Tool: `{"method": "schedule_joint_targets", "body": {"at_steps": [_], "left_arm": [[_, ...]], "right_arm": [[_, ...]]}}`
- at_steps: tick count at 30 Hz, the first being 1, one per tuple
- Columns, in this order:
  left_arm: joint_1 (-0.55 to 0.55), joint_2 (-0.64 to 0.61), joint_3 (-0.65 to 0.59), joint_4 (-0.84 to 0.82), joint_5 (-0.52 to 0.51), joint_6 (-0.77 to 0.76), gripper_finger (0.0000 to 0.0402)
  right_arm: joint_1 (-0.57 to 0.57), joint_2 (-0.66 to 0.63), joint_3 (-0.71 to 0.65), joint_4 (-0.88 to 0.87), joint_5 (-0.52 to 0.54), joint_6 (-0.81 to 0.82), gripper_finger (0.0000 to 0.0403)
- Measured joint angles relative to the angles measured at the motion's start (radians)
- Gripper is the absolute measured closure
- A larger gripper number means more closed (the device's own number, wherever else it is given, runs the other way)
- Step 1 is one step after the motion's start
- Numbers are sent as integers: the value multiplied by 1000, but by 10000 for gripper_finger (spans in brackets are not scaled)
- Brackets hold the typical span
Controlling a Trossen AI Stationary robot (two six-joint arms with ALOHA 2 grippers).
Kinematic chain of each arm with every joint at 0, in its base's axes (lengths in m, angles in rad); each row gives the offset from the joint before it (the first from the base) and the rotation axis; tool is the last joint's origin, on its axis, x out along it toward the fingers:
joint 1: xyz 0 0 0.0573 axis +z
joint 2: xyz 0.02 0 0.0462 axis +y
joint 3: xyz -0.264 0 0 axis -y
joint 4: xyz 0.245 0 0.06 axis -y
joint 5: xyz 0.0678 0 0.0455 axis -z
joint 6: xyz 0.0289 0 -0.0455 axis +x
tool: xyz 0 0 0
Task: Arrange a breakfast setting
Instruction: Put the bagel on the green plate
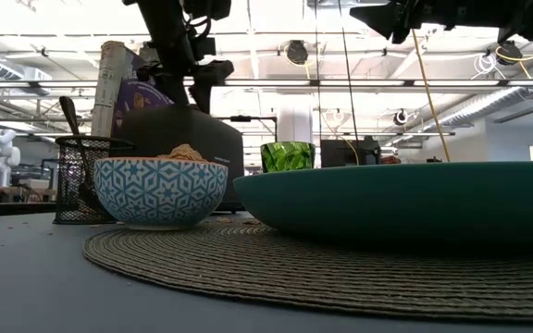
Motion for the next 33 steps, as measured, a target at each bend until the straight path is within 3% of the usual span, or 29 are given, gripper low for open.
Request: {"method": "schedule_joint_targets", "body": {"at_steps": [20,33], "left_arm": [[1,2,-2,-5,1,4,298],[0,-5,-2,-2,-3,5,309]], "right_arm": [[0,0,0,0,0,0,28],[0,0,0,0,0,0,28]]}}
